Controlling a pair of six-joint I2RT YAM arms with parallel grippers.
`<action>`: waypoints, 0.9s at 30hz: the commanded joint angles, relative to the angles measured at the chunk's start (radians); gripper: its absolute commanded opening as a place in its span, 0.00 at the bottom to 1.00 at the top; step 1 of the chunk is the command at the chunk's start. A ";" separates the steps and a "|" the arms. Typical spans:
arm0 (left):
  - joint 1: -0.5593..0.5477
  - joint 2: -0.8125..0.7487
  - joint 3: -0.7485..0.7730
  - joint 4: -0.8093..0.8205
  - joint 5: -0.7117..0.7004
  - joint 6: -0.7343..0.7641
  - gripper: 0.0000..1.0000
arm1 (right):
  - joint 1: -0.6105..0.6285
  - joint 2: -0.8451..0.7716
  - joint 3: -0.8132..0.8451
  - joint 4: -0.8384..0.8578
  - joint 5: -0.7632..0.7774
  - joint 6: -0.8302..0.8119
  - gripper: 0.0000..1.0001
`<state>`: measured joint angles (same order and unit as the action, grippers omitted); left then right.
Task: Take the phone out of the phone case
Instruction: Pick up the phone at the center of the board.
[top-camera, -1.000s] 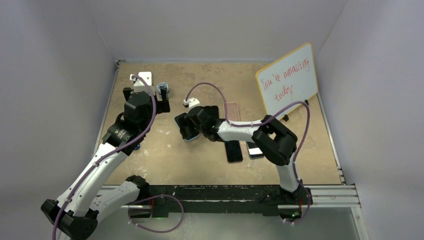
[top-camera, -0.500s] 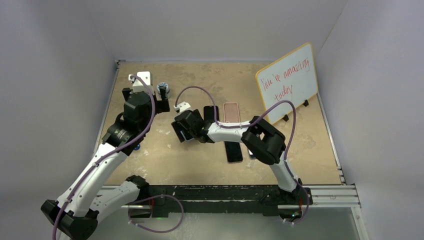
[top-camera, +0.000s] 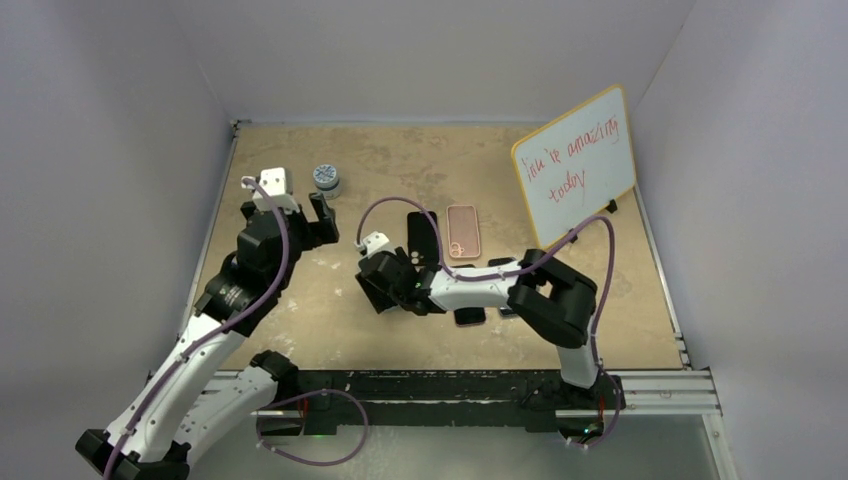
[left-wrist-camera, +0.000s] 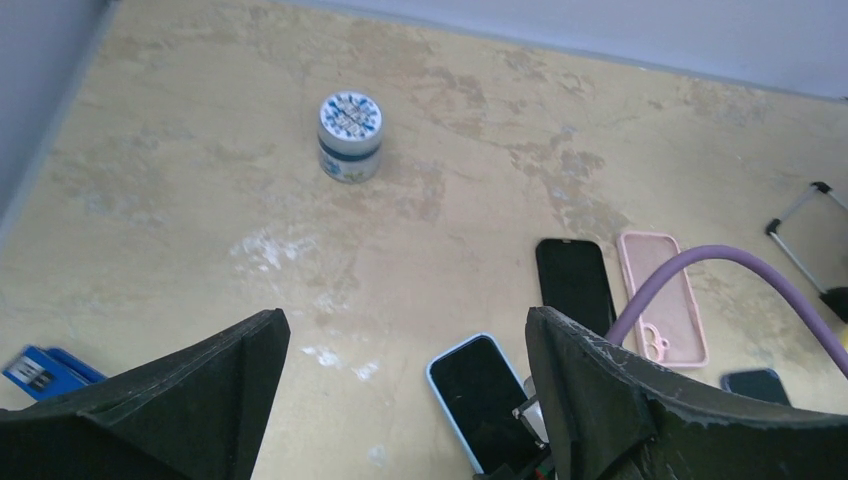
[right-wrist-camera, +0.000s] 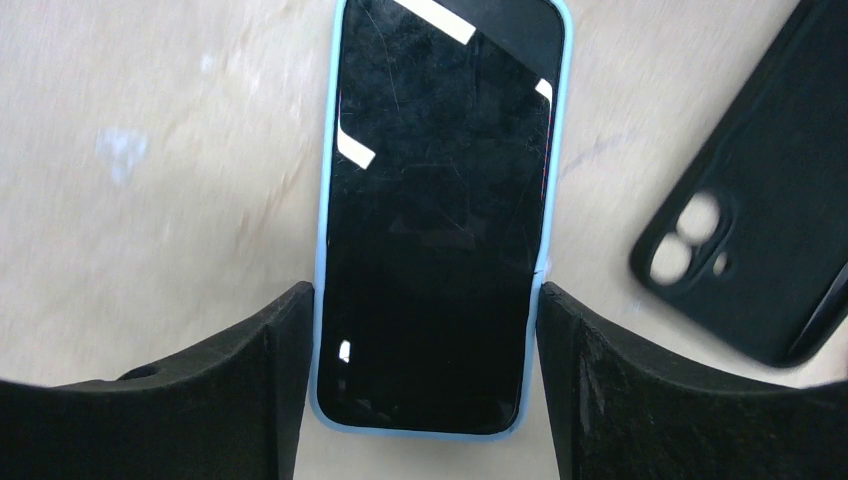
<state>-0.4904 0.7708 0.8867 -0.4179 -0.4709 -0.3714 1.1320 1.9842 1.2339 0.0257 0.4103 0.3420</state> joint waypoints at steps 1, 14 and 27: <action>0.009 -0.054 -0.070 -0.001 0.089 -0.144 0.92 | 0.018 -0.140 -0.116 0.000 -0.079 0.095 0.46; 0.008 0.014 -0.380 0.170 0.415 -0.490 0.91 | 0.018 -0.339 -0.456 0.297 -0.173 0.325 0.40; 0.007 0.250 -0.526 0.537 0.622 -0.633 0.78 | 0.017 -0.374 -0.559 0.447 -0.172 0.377 0.40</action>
<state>-0.4854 0.9874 0.3790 -0.0696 0.0780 -0.9565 1.1477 1.6421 0.6945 0.4072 0.2493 0.6708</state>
